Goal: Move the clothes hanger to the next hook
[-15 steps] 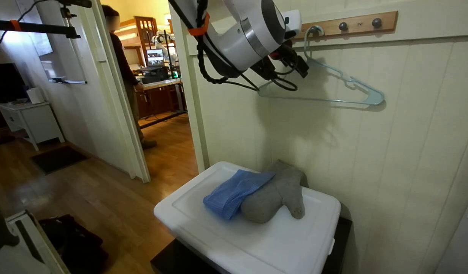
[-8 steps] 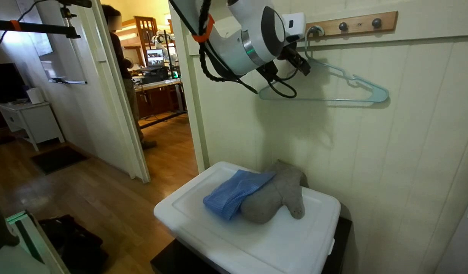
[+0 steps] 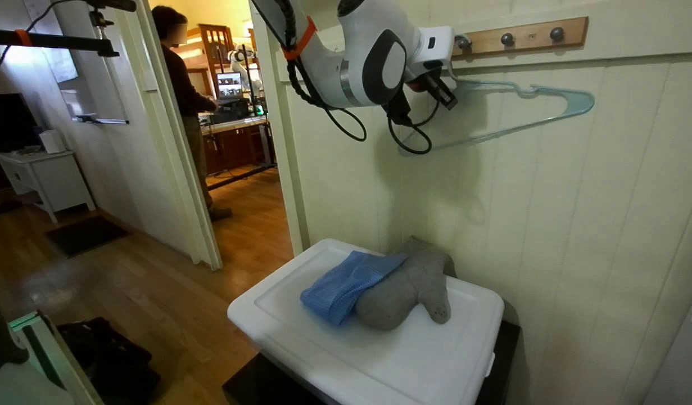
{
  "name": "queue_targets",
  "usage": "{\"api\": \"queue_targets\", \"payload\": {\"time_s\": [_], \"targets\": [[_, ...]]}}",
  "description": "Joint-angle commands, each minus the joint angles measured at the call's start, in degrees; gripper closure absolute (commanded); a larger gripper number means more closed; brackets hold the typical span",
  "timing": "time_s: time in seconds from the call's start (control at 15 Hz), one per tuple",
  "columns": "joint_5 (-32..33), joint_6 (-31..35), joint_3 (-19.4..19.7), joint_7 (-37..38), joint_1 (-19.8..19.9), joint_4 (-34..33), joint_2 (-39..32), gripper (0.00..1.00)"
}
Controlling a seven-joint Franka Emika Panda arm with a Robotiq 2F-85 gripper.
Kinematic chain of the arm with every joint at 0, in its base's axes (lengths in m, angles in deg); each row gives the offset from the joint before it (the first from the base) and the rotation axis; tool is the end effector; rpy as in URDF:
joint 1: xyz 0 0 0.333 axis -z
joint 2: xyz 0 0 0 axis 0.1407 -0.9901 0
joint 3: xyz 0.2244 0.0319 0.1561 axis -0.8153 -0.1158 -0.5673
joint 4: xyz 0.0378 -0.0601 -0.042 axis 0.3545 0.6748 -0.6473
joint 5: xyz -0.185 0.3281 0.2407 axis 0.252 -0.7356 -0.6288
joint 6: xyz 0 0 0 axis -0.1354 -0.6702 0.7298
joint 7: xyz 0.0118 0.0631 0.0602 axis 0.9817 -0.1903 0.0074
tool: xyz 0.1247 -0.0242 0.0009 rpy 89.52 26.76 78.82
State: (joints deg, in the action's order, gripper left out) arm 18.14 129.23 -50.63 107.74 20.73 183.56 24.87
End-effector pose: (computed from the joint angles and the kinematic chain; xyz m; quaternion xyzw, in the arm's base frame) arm 0.7030 -0.1614 0.2675 -0.8019 0.3397 -0.4832 0.0896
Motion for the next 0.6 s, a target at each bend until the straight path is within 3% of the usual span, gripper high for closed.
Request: {"api": "queue_targets", "payload": {"time_s": [0.0,0.33,0.53], "targets": [[-8.4,1.5,-1.2,-6.5,0.7,2.2,1.7,0.97],[-17.5,0.2,-2.0,-9.7,1.2,3.3,3.3,0.99],[-16.2,-0.1,-1.1,-5.7,1.4,4.0,3.8,0.99]]}}
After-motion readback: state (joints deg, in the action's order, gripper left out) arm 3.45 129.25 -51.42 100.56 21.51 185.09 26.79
